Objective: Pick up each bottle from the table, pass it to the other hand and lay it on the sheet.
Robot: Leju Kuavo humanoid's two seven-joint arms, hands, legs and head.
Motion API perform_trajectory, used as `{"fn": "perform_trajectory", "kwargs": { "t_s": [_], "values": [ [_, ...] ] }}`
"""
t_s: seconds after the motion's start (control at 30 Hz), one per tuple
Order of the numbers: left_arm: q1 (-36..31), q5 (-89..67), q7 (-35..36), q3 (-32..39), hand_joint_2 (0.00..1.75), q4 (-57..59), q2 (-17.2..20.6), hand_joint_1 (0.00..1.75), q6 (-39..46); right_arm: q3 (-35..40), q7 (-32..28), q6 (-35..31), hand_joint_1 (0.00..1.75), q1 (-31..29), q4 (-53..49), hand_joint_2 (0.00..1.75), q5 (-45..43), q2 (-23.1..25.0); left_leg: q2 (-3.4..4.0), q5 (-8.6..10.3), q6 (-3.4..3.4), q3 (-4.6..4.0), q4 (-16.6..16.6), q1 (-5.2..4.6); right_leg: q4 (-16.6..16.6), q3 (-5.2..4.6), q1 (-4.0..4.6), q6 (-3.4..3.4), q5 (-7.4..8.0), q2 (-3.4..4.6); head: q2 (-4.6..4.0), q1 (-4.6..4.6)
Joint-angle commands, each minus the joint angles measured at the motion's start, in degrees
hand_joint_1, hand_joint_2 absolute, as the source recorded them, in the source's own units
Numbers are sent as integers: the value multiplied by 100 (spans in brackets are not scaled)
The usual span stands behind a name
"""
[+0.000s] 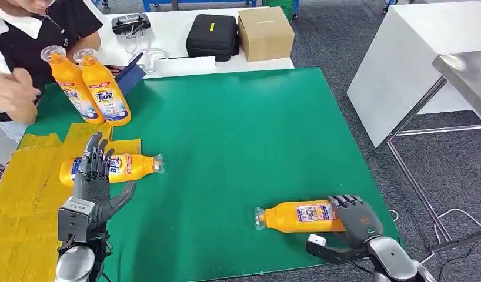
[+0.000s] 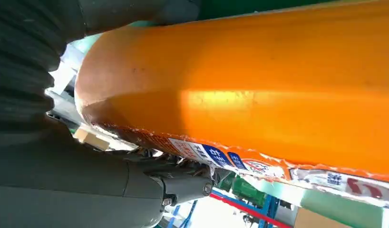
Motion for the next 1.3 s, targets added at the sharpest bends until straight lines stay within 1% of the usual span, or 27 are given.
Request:
{"fn": "perform_trajectory", "kwargs": {
  "t_s": [0.03,0.07,0.1,0.13,0.23,0.27,0.3,0.33,0.37,0.4,0.47,0.5,0.57,0.63,0.67,0.8,0.83,0.93,0.97,1.03,1.07,1.1,1.2,1.23,1.27,1.3],
  "values": [
    [-131,248,195,-169,175,236,13,0,-384,-102,-287,-710,145,-207,489,175,39,829,-9,-4,-8,24,-8,9,-12,27,8,-10,-3,-3,0,0],
    [-101,394,252,-193,175,225,46,0,-571,-171,-334,-839,145,-265,477,175,37,1008,-12,-7,-10,30,-8,11,-13,34,10,-12,-6,-4,0,0],
    [-89,394,252,-192,175,226,45,0,-570,-153,-334,-830,145,-286,473,175,56,1024,-8,-12,-14,43,-10,14,-14,44,13,-17,-9,2,0,0],
    [-89,394,252,-192,175,226,45,0,-570,-153,-334,-830,145,-286,473,175,56,1024,-2,-5,-9,25,-9,11,-12,26,10,-11,-2,4,0,0],
    [-89,394,252,-192,175,226,45,0,-570,-153,-334,-830,145,-286,473,175,56,1024,-8,-19,-14,41,-3,11,-3,42,10,-17,-17,5,0,-4],
    [-84,398,250,-187,175,226,51,0,-576,-174,-335,-838,145,-277,482,175,48,1012,-9,-10,-9,25,-5,8,-5,28,7,-10,-9,0,0,-2],
    [-64,553,596,-562,175,236,287,0,-1425,-813,-1014,-1572,175,-305,499,175,-1138,1810,-9,-13,-9,31,-4,9,-6,34,8,-11,-11,1,0,-2],
    [23,444,608,-694,175,260,181,0,-1489,-825,-991,-1519,175,-521,559,175,-1085,2185,-12,-15,-9,36,-4,9,-6,41,8,-11,-14,-1,0,0],
    [77,383,625,-863,175,282,159,0,-1471,-831,-985,-1549,175,-600,529,175,-1208,2393,-9,-20,-14,50,-8,13,-7,53,10,-18,-19,3,0,-2],
    [89,351,617,-915,175,290,154,0,-1422,-802,-988,-1540,175,-619,521,175,-1203,2407,15,-9,-12,30,-12,12,-13,28,10,-13,-1,23,0,0],
    [89,351,617,-915,175,290,154,0,-1422,-802,-988,-1540,175,-619,521,175,-1203,2407,14,-19,-13,37,-7,13,-6,40,11,-16,-11,26,0,7],
    [80,393,664,-1045,175,305,218,0,-1451,-913,-1141,-1570,175,-569,450,175,-1558,2494,11,-12,-12,18,-6,12,-3,17,10,-12,-6,19,0,-9],
    [67,434,723,-1278,175,368,286,0,-1493,-1093,-1353,-1589,175,-614,437,175,-2052,2715,-12,-16,-15,30,-5,9,0,29,6,-14,-16,-4,0,-4],
    [35,429,745,-1456,175,424,311,0,-1502,-1115,-1411,-1568,175,-714,505,175,-2217,2827,-22,-18,-16,38,-4,16,-2,42,13,-19,-23,-9,0,2],
    [17,457,759,-1519,175,448,315,0,-1500,-1046,-1446,-1511,175,-795,588,175,-2238,2845,-9,-4,-9,13,-8,6,-2,15,4,-12,-10,0,0,-2],
    [-99,791,798,-1646,175,576,367,0,-1662,-867,-1654,-1390,175,-1052,870,175,-2636,3038,-2,-18,-12,36,-4,11,-2,39,9,-16,-17,12,0,-2],
    [-146,841,802,-1672,175,627,363,0,-1706,-813,-1761,-1289,175,-1139,953,175,-2863,3128,-3,-5,-9,13,-7,9,-4,18,7,-11,-7,7,0,0],
    [-176,843,799,-1687,175,659,359,0,-1708,-763,-1749,-1288,175,-1199,1022,175,-2857,3165,-1,-14,-14,32,-4,14,-1,34,11,-18,-14,12,0,-2],
    [-176,843,799,-1687,175,659,359,0,-1708,-763,-1749,-1288,175,-1199,1022,175,-2857,3165,-5,-6,-11,16,-5,11,-2,20,9,-13,-8,4,0,0],
    [-272,868,798,-1764,175,734,384,0,-1723,-695,-1946,-1004,175,-1267,1106,175,-3433,3225,-9,-12,-13,29,-5,13,-1,34,10,-17,-16,3,0,-2],
    [-374,880,796,-1813,175,817,368,0,-1725,-569,-2021,-799,175,-1361,1230,175,-3691,3320,-10,-15,-14,38,-5,13,-1,42,11,-18,-18,3,0,-2],
    [-452,895,793,-1843,175,878,352,0,-1726,-444,-2083,-625,175,-1445,1353,175,-3873,3399,-8,-3,-8,13,-7,10,-3,18,8,-11,-9,1,0,0],
    [-705,924,792,-1961,175,1035,298,0,-1725,38,-2194,-182,175,-1707,1837,175,-4270,3658,6,-15,-13,33,-1,14,4,33,11,-19,-14,19,0,0],
    [-789,949,786,-2000,175,1087,279,0,-1724,229,-2249,-54,175,-1792,2010,175,-4372,3718,2,-16,-14,38,-2,16,1,39,13,-18,-15,16,0,0],
    [-891,1001,782,-2051,175,1152,267,0,-1714,499,-2309,23,175,-1885,2210,175,-4493,3791,3,-2,-10,13,-6,12,-1,15,10,-13,-4,12,0,0],
    [-946,1018,782,-2062,175,1179,252,0,-1685,671,-2340,109,175,-1924,2310,175,-4561,3844,7,-6,-13,23,-4,15,0,23,12,-16,-5,18,0,-2]
  ]
}}
